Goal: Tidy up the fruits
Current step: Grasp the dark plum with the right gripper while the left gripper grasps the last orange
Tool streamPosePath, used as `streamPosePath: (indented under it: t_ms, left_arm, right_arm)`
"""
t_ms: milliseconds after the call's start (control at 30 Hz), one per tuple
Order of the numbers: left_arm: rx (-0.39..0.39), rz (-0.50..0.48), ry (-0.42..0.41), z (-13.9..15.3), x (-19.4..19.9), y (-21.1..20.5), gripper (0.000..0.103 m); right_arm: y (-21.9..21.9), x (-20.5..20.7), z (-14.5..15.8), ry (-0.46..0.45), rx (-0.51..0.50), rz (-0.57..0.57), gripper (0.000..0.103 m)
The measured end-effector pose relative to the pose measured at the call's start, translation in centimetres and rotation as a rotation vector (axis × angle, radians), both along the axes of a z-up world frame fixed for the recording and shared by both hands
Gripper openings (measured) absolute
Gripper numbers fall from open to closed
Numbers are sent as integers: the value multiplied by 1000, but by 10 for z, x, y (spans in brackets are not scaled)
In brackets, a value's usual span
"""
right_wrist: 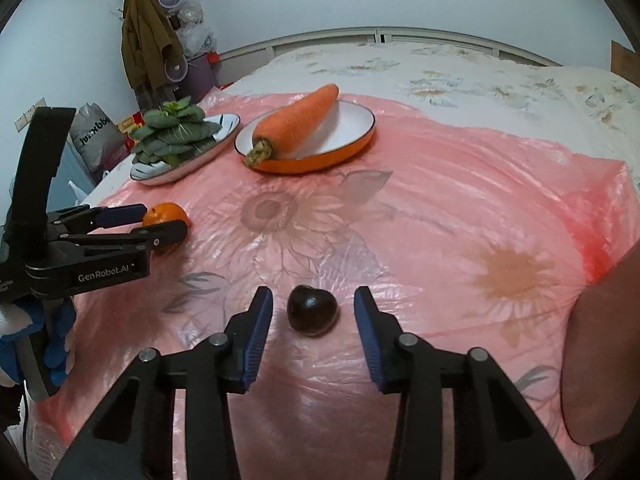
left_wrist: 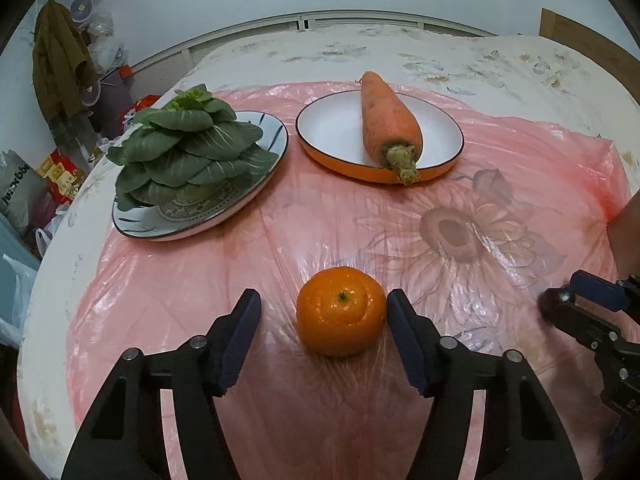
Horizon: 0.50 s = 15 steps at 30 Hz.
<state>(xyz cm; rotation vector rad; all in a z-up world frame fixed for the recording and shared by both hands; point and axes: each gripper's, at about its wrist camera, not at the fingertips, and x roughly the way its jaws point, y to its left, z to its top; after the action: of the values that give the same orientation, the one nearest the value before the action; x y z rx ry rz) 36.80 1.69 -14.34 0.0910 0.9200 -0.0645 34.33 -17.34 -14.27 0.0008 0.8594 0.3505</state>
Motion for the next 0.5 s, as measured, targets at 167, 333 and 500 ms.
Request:
streamPosePath:
  t_ms: [167,333,500]
  left_arm:
    - [-10,-4,1,-6,0,1,56]
    - [-47,-5,-7,-8,1,4,43]
    - [-56,-14,-21,-7,-2,7,39]
  right_arm:
    - [7,1,-7,8,-28,20,46]
    - [16,3,-11,11,-90,36,39]
    - [16,4,-13,19,-101,32,28]
